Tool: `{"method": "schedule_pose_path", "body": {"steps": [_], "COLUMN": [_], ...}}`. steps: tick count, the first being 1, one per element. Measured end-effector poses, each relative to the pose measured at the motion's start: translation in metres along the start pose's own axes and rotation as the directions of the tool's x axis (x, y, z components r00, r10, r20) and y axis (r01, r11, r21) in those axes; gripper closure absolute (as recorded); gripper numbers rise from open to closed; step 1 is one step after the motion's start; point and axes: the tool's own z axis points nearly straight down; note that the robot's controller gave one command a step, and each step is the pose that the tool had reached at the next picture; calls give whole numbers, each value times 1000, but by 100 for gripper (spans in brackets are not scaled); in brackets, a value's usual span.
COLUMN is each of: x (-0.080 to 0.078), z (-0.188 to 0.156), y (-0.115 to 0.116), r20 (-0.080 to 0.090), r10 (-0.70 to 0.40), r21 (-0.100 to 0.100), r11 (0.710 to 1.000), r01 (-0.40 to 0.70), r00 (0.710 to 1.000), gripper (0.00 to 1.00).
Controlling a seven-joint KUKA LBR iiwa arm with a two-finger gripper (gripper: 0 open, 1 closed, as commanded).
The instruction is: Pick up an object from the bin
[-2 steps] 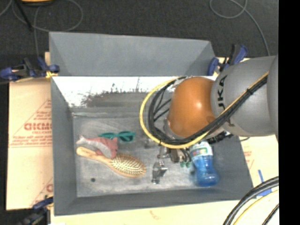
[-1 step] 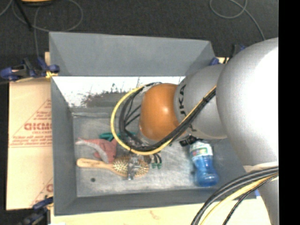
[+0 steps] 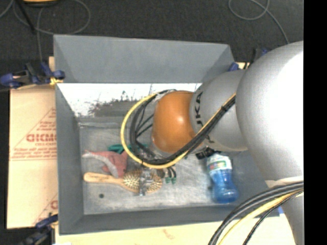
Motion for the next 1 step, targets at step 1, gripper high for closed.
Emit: {"method": "schedule_pose_path", "body": {"steps": [1], "x": [16], "z": [-133], "y": [18], "r20": [-3], "r10": [-9], "r21": [2], "r11": [1000], "r01": [9], "r00": [1000], "gripper": [100]}}
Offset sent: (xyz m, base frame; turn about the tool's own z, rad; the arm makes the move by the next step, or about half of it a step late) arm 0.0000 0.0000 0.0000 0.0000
